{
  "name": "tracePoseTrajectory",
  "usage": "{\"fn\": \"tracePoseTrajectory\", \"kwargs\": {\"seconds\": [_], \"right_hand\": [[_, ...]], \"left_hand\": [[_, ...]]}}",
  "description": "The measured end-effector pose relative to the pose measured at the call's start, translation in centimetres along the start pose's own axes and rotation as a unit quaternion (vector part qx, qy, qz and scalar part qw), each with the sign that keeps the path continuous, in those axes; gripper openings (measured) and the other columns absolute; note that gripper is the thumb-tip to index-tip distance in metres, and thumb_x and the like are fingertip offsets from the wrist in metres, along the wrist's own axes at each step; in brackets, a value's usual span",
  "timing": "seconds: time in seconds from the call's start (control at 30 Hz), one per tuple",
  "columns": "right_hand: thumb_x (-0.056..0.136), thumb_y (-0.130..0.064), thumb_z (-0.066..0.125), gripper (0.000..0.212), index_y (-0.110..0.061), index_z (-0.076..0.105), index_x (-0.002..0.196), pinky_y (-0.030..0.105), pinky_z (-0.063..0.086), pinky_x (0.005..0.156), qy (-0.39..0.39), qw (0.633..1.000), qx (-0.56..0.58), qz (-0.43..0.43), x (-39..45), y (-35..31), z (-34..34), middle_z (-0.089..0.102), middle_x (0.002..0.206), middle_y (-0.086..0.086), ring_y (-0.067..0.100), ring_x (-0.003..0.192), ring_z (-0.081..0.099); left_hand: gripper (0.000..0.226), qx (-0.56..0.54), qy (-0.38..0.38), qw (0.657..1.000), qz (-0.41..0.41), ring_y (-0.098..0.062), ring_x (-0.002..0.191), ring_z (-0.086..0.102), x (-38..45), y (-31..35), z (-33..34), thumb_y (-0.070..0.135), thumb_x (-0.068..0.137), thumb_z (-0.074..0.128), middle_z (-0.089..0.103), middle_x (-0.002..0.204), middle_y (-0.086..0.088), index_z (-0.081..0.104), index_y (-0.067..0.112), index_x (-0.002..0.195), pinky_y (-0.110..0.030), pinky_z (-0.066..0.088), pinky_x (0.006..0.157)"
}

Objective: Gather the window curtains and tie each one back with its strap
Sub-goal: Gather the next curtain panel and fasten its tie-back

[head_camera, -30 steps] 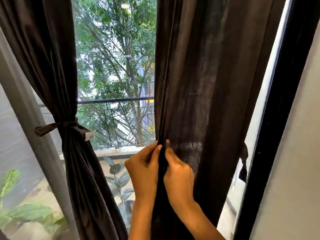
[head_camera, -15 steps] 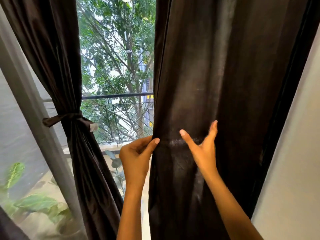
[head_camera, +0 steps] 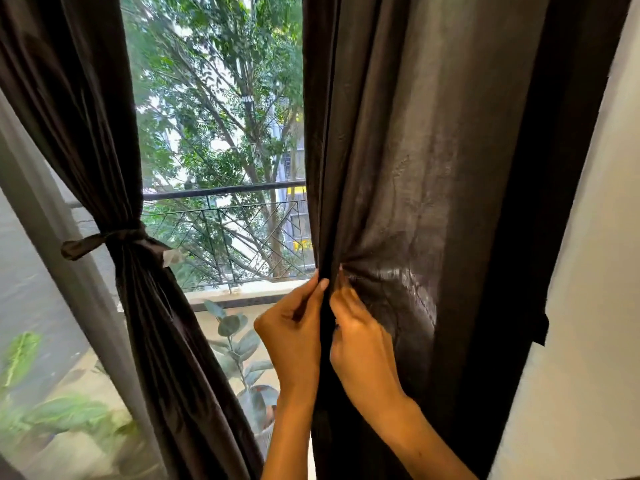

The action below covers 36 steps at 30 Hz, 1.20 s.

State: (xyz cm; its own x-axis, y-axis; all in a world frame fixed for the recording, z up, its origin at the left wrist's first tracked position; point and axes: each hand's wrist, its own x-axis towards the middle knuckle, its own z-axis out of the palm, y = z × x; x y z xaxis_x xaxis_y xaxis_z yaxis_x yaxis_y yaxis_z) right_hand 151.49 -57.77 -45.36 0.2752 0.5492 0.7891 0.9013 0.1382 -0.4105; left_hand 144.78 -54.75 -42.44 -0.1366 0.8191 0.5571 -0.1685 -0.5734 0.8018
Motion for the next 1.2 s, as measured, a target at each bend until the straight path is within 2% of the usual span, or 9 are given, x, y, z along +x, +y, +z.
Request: {"fn": "tracePoseTrajectory", "kwargs": {"seconds": [0.2, 0.3, 0.37, 0.43, 0.53, 0.6, 0.77, 1.13, 1.2], "right_hand": [[0.086, -0.040, 0.033, 0.062, -0.013, 0.045, 0.140, 0.023, 0.011, 0.119, -0.148, 0.977, 0.152, 0.009, 0.8, 1.4, -1.3, 0.019, 0.154, -0.007, 0.002, 0.143, 0.008], [0.091, -0.045, 0.048, 0.055, -0.018, 0.047, 0.139, 0.025, 0.005, 0.118, 0.010, 0.985, 0.156, 0.066, 1.8, 2.7, -1.9, 0.004, 0.159, 0.001, 0.012, 0.147, -0.001], [0.080, -0.050, 0.068, 0.087, -0.020, 0.024, 0.150, 0.030, 0.007, 0.119, 0.113, 0.968, 0.150, 0.166, 2.4, 3.6, -2.2, 0.000, 0.160, 0.002, 0.012, 0.147, -0.002], [0.065, -0.044, 0.078, 0.111, -0.023, 0.011, 0.151, 0.031, 0.020, 0.117, 0.107, 0.927, 0.255, 0.252, 3.4, 4.6, -2.5, 0.016, 0.159, 0.004, 0.010, 0.145, 0.018], [0.070, -0.005, 0.079, 0.083, -0.022, 0.039, 0.141, 0.020, 0.047, 0.095, 0.087, 0.871, 0.411, 0.254, 3.7, 4.1, -2.6, 0.061, 0.120, 0.009, 0.003, 0.105, 0.061], [0.078, 0.008, 0.070, 0.060, -0.023, 0.056, 0.127, 0.014, 0.050, 0.083, 0.105, 0.901, 0.371, 0.199, 2.4, 3.3, -2.2, 0.067, 0.100, -0.006, -0.003, 0.088, 0.066], [0.077, 0.003, 0.067, 0.040, -0.014, 0.069, 0.112, 0.011, 0.046, 0.090, 0.178, 0.968, 0.174, 0.027, 0.1, 0.9, -1.3, 0.069, 0.111, -0.009, -0.005, 0.101, 0.064], [0.078, -0.006, 0.059, 0.032, -0.018, 0.072, 0.105, 0.021, 0.045, 0.099, 0.003, 0.951, 0.306, 0.043, 0.4, 1.5, -2.2, 0.063, 0.119, -0.024, 0.001, 0.114, 0.058], [0.081, -0.017, 0.069, 0.037, -0.021, 0.066, 0.118, 0.029, 0.039, 0.107, 0.062, 0.968, 0.235, 0.064, 0.9, 2.8, -2.5, 0.056, 0.132, -0.011, 0.007, 0.126, 0.047]], "left_hand": [[0.020, 0.012, -0.045, 0.999, -0.016, 0.007, 0.071, 0.064, 0.4, 0.4, -0.6, 0.005, 0.071, 0.078, 0.073, 0.079, 0.017, 0.075, 0.015, 0.088, -0.013, 0.050, 0.070], [0.020, 0.015, -0.017, 0.999, -0.024, 0.002, 0.065, 0.064, 1.0, 0.2, -0.9, 0.008, 0.073, 0.078, 0.072, 0.069, 0.015, 0.073, 0.028, 0.074, -0.022, 0.054, 0.071], [0.023, 0.007, -0.003, 0.999, -0.040, 0.001, 0.062, 0.064, 1.5, 0.3, -1.0, 0.007, 0.072, 0.079, 0.071, 0.063, 0.015, 0.072, 0.028, 0.070, -0.019, 0.053, 0.067], [0.021, 0.002, -0.004, 0.999, -0.048, 0.002, 0.059, 0.063, 1.9, 0.3, -1.1, 0.005, 0.072, 0.079, 0.070, 0.062, 0.015, 0.072, 0.025, 0.071, -0.015, 0.052, 0.064], [0.021, 0.017, -0.004, 0.999, -0.044, 0.005, 0.059, 0.063, 2.0, 0.0, -1.1, 0.004, 0.071, 0.079, 0.070, 0.063, 0.015, 0.072, 0.024, 0.073, -0.012, 0.050, 0.064], [0.020, 0.023, -0.003, 0.999, -0.035, 0.004, 0.060, 0.063, 1.8, -0.2, -0.9, 0.004, 0.072, 0.079, 0.072, 0.065, 0.011, 0.073, 0.023, 0.076, -0.012, 0.050, 0.065], [0.026, 0.010, -0.009, 1.000, -0.019, 0.003, 0.065, 0.065, 0.6, 0.0, -0.2, 0.000, 0.075, 0.075, 0.073, 0.071, 0.015, 0.074, 0.025, 0.078, -0.011, 0.049, 0.065], [0.021, -0.002, -0.046, 0.999, -0.026, -0.002, 0.066, 0.068, 1.0, 0.5, -0.5, 0.010, 0.071, 0.079, 0.073, 0.069, 0.011, 0.073, 0.029, 0.074, -0.020, 0.053, 0.067], [0.024, 0.009, -0.026, 0.999, -0.027, -0.004, 0.064, 0.067, 1.4, 0.0, -0.5, 0.011, 0.073, 0.079, 0.072, 0.066, 0.011, 0.071, 0.033, 0.072, -0.027, 0.054, 0.067]]}}
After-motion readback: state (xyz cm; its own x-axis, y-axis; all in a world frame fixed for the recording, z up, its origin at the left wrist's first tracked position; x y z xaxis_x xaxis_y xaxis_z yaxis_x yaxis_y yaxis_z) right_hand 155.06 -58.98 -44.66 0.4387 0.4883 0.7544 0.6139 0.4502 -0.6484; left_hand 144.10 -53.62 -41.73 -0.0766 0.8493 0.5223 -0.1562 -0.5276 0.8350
